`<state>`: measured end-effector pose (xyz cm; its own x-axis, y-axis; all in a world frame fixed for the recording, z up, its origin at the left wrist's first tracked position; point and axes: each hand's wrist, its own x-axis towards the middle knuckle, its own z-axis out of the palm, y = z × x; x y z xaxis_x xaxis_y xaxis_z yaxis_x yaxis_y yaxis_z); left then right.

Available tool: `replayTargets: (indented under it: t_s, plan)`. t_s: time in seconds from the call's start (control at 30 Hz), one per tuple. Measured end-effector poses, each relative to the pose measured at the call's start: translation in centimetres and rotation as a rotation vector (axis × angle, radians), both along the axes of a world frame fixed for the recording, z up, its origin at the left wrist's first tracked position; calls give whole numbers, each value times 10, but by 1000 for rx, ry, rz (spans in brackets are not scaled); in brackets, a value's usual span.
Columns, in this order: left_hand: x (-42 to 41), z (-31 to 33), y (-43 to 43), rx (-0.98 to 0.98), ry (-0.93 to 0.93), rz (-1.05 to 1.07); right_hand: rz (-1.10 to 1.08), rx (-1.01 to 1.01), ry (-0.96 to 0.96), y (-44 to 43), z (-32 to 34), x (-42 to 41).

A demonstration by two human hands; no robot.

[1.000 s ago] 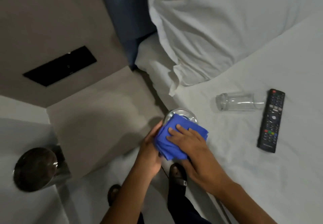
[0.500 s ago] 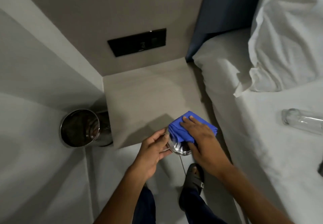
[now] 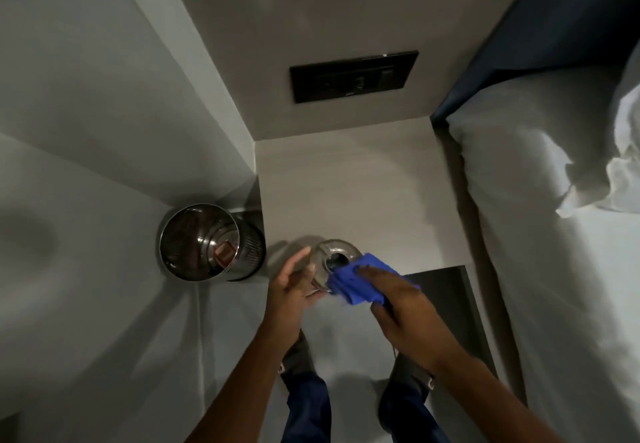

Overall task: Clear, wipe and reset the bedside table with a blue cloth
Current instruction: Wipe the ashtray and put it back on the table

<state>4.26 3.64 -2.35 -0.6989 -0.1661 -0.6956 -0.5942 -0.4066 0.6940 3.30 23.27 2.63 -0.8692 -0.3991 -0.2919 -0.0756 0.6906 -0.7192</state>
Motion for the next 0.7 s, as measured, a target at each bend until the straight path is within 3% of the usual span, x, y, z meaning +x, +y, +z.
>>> replayTargets:
  t_s: [0.1, 0.17, 0.3, 0.5, 0.7]
  plan:
    - [-27, -26, -17, -181, 28, -41, -193, -20, -92, -13, -9, -18]
    - [-52, -40, -25, -320, 60, -93, -434, -101, -183, -23, -16, -34]
    - [-108, -61, -41, -454, 127, -123, -871, -468, -454, -36, -25, -56]
    - [-163, -91, -73, -555, 142, -199, -975, -559, -500, -28, -34, -53]
    - [-183, -112, -89, -967, 77, -549, -1085, -559, -539, -14, -41, -30]
